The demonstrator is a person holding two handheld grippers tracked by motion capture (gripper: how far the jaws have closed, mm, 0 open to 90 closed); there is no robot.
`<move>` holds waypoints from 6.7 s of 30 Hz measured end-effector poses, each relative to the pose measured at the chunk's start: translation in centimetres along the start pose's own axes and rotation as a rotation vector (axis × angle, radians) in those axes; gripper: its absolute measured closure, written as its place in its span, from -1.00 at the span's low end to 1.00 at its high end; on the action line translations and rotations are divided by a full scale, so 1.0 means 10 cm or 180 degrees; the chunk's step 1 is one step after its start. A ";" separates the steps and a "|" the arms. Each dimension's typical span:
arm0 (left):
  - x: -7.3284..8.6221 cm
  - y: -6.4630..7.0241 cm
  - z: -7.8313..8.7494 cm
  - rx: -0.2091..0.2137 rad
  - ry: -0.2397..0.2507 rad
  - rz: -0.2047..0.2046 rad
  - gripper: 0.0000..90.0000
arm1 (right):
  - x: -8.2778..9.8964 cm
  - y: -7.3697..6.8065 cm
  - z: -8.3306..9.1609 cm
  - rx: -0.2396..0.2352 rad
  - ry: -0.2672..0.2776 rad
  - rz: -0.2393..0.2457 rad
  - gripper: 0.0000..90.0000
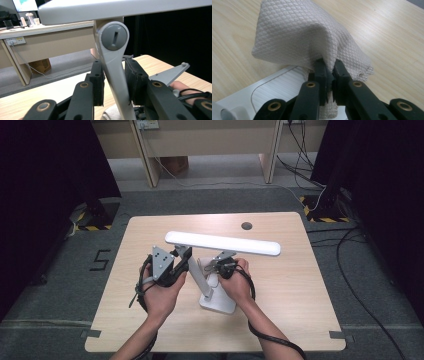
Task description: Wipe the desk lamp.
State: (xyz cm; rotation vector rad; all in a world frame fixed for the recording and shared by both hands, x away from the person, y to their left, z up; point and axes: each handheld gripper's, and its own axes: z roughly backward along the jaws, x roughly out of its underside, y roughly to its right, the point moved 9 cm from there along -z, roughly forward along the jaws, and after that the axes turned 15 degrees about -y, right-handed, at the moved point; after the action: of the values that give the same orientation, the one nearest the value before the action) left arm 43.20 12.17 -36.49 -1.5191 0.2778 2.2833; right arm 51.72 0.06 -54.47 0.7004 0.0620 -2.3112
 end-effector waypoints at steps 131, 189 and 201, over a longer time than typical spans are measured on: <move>0.17 0.02 0.11 0.0094 0.0115 -0.0129 0.37 | 0.78 0.24 0.10 -0.0065 -0.0168 -0.0406 1.00; 1.36 -0.10 0.16 0.0643 -0.0422 -0.0342 -0.11 | 1.50 0.45 0.82 -0.0089 0.0315 -0.0340 0.31; 1.77 -0.39 -0.08 0.0554 -0.0706 -0.0264 -0.13 | 1.94 0.57 1.00 -0.0042 0.0442 -0.0576 0.29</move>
State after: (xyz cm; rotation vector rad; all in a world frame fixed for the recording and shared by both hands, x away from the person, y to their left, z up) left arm 39.48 19.00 -52.83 -1.1597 0.3345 2.2719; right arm 39.10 -18.64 -54.85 0.8795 0.2120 -2.4275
